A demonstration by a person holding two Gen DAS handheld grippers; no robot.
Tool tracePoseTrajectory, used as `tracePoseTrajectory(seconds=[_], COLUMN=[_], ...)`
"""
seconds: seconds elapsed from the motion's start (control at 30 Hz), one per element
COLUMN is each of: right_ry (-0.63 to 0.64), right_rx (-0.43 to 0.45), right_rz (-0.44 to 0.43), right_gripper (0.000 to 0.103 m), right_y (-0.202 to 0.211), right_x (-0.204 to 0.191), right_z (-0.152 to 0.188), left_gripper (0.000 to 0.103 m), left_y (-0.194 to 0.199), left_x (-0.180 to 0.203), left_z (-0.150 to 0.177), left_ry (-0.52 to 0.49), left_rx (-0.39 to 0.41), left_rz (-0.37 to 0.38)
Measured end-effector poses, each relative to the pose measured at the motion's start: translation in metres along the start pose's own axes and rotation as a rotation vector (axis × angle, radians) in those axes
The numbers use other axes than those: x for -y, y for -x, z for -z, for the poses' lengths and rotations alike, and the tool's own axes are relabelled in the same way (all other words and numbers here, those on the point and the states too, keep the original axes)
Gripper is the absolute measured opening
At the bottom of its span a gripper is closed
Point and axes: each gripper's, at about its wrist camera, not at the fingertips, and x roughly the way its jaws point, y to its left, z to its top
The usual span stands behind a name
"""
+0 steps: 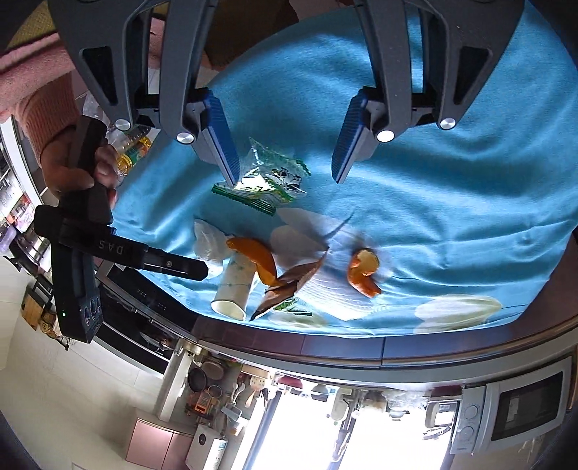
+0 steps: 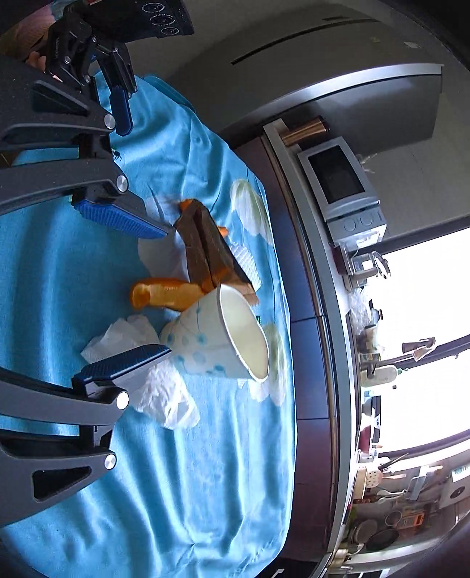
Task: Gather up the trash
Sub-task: 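Move both tools back over the table toward the remaining trash, then grasp the white tissue with the right tool while the left tool grasps the green snack wrapper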
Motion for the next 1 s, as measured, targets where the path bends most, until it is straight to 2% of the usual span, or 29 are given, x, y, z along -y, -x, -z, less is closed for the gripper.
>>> tracePoseTrajectory(seconds=[0.4,0.5,0.57,0.67,0.8,0.87,0.93,1.0], right_ry=[-0.129,-0.143,-0.155,-0.172,-0.188,-0.194,-0.205,-0.213], right_rx=[-0.035,-0.041,-0.045,-0.055,-0.054,-0.051,-0.049,-0.051], right_rz=[0.081,0.088,0.089,0.078,0.074,0.069,0.062,0.055], right_gripper=[0.059,0.059,0.058,0.049,0.039,0.039,0.039,0.040], right_y=[-0.021,-0.026,-0.028,-0.031,-0.029,-0.026,-0.023,-0.022], right_x=[0.043,0.048,0.051,0.055,0.060,0.062,0.064,0.065], right_z=[0.011,0.011,0.012,0.014,0.017,0.017,0.017,0.018], left_gripper=[0.051,0.047,0.040,0.029,0.022,0.007,0.007,0.023], left_y=[-0.027,-0.030,-0.032,-0.035,-0.040,-0.040,-0.040,-0.039], left_x=[-0.009,-0.013,-0.014,-0.015,-0.015,-0.015,-0.016,-0.016], left_z=[0.000,-0.001,-0.001,0.000,-0.001,0.000,0.000,0.001], left_ry=[0.097,0.124,0.134,0.148,0.155,0.148,0.149,0.148], left_rx=[-0.081,-0.089,-0.092,-0.102,-0.101,-0.101,-0.105,-0.097], left_rz=[0.058,0.077,0.083,0.097,0.095,0.100,0.102,0.091])
